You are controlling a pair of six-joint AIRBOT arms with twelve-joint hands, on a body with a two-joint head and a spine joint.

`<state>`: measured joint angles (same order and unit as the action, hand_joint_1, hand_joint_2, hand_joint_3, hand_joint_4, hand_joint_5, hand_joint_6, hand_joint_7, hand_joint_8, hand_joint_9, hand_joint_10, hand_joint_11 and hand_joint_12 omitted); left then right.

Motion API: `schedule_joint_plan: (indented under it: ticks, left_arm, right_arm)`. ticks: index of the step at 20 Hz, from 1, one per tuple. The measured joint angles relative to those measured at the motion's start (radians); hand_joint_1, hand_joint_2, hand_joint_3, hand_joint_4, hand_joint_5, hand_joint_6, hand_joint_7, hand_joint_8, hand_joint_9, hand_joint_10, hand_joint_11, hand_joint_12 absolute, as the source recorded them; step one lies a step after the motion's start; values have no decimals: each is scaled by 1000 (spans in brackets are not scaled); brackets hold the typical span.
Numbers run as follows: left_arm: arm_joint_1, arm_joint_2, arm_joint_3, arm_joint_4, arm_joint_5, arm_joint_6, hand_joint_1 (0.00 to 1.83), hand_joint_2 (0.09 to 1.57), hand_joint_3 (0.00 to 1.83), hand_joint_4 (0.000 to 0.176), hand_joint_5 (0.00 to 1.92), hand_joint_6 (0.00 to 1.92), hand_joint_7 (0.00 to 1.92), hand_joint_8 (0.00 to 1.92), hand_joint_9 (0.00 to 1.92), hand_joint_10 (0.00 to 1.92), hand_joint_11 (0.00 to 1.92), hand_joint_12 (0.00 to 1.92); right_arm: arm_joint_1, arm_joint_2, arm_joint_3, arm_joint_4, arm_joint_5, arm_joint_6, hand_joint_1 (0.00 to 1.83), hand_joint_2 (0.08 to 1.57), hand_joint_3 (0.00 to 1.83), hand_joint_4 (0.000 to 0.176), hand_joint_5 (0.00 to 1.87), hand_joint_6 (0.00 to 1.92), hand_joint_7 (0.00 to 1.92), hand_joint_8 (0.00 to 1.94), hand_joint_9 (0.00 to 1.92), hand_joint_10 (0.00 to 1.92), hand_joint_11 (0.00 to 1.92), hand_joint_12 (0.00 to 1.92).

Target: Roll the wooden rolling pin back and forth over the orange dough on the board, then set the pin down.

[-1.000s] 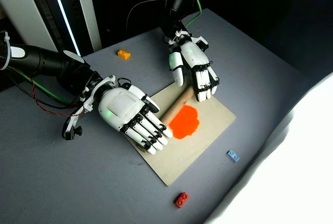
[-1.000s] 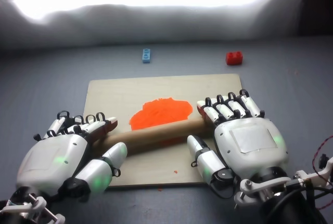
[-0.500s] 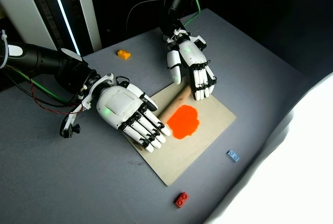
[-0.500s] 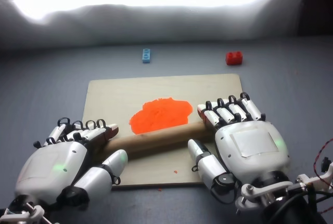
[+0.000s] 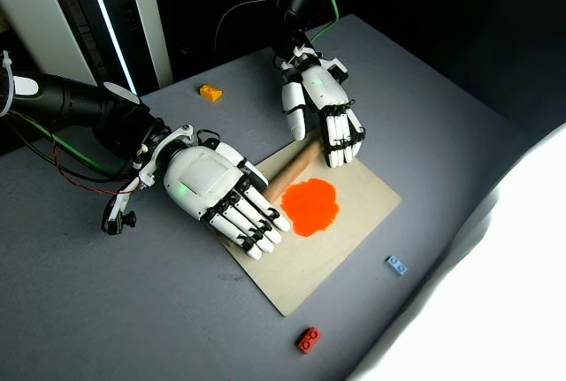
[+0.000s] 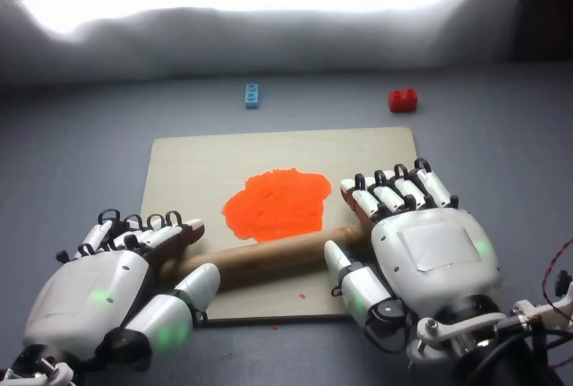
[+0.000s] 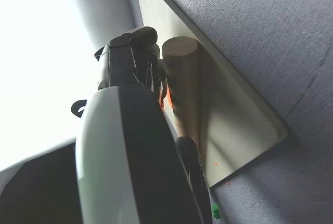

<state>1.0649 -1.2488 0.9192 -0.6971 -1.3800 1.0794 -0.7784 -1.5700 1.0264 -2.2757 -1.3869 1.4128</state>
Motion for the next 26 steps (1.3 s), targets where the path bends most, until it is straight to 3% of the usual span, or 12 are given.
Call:
schedule_joint_plan:
  ticks: [26]
  left_arm:
    - [-41,1,25,14,5,-8,0,1494,1,0,455,4,505,4,440,7,0,856]
  right_arm:
    - [14,13,-10,-8,-18,-3,0,1523,0,0,342,13,382,7,246,202,0,836]
